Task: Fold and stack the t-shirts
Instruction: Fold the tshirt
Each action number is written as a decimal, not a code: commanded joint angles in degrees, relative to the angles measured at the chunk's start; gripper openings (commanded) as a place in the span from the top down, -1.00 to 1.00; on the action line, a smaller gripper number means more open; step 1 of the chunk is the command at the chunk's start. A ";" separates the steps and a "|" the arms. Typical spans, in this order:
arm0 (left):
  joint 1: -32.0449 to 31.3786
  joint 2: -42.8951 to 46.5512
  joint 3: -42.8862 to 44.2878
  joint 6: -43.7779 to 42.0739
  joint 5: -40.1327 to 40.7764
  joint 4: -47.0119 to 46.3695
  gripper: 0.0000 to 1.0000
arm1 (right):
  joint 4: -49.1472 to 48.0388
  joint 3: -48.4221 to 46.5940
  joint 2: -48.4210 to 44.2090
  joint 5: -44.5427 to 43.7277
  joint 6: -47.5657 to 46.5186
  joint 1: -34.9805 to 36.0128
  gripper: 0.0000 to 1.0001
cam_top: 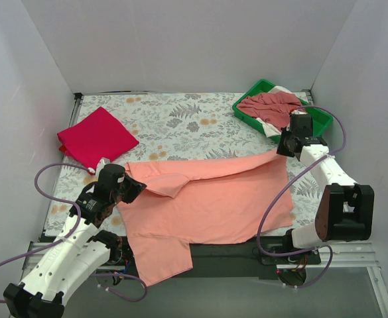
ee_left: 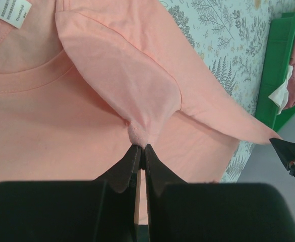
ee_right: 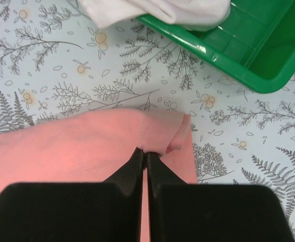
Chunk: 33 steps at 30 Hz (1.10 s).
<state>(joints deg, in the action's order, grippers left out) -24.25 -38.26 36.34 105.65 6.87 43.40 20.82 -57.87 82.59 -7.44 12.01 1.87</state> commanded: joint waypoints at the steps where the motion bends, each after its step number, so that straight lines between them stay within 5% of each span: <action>1: -0.18 -0.06 -0.30 -0.79 -0.72 2.39 1.00 | -0.25 2.23 -2.87 -1.70 -0.41 -0.38 0.97; 14: -0.27 0.38 -1.44 -0.27 -0.46 2.57 1.00 | 5.46 7.68 -5.77 -6.97 0.38 -0.46 0.71; 19: -0.27 0.12 -1.80 -0.09 -0.63 2.39 1.00 | 6.60 9.26 -6.74 -8.73 0.82 -0.38 0.09; 24: -0.18 0.21 -1.97 -0.09 -0.02 1.87 1.00 | 6.08 9.17 -9.63 -0.33 -2.24 -0.03 -0.16; 30: -0.18 -1.55 -1.89 -0.09 0.42 0.20 1.00 | 0.81 13.47 -17.01 10.68 -3.49 10.06 -0.19; 33: -0.18 -2.78 -1.88 0.17 0.77 -0.68 1.00 | -5.51 16.55 -20.26 12.53 -2.17 23.67 -0.19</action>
<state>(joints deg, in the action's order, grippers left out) -24.25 -40.32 34.57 105.49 6.83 44.14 22.26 -43.90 64.71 -1.50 10.09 16.56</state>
